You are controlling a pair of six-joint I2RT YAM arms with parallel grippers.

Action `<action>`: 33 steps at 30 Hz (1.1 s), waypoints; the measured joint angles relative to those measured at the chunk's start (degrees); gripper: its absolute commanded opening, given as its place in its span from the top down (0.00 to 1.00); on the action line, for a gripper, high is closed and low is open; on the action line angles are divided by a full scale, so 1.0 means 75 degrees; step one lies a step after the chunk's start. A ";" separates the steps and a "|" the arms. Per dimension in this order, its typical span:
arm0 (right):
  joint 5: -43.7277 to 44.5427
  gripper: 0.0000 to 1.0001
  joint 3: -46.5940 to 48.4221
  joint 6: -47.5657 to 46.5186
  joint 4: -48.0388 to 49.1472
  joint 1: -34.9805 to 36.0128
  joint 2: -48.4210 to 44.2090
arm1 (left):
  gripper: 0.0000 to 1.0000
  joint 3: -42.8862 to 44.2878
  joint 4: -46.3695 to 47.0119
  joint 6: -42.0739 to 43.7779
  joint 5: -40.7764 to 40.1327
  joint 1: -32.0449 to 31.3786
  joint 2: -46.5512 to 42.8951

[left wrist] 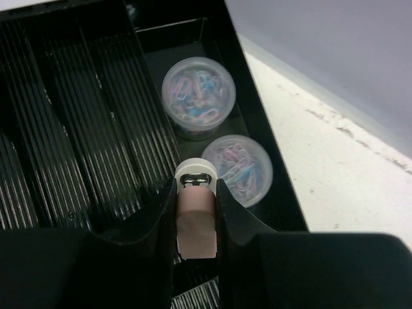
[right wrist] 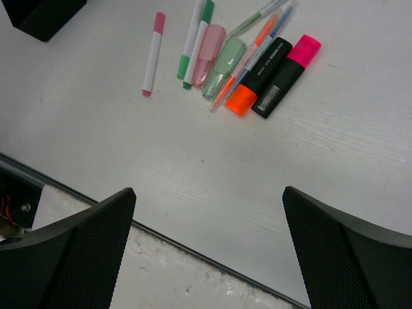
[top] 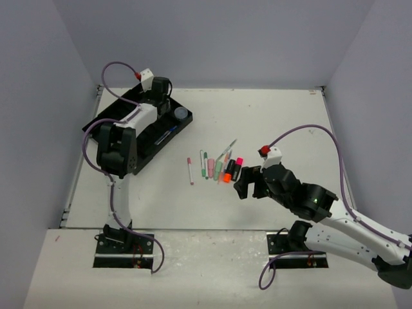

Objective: Sort the stationery into containers
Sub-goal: Place the stapler in the storage box.

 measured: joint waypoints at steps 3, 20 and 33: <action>0.0000 0.01 -0.0043 -0.0009 -0.0073 0.0000 0.0037 | 1.00 0.0014 -0.0038 -0.0044 0.0144 0.0140 0.0091; -0.0027 0.01 -0.0048 -0.0091 -0.0185 0.0000 0.0394 | 0.88 -0.0464 0.0154 -0.0719 0.0517 0.0401 0.0117; -0.0056 0.01 -0.0048 -0.0114 -0.0182 0.0000 0.0440 | 0.19 -0.0826 0.0385 -0.1085 0.0938 0.0421 0.0107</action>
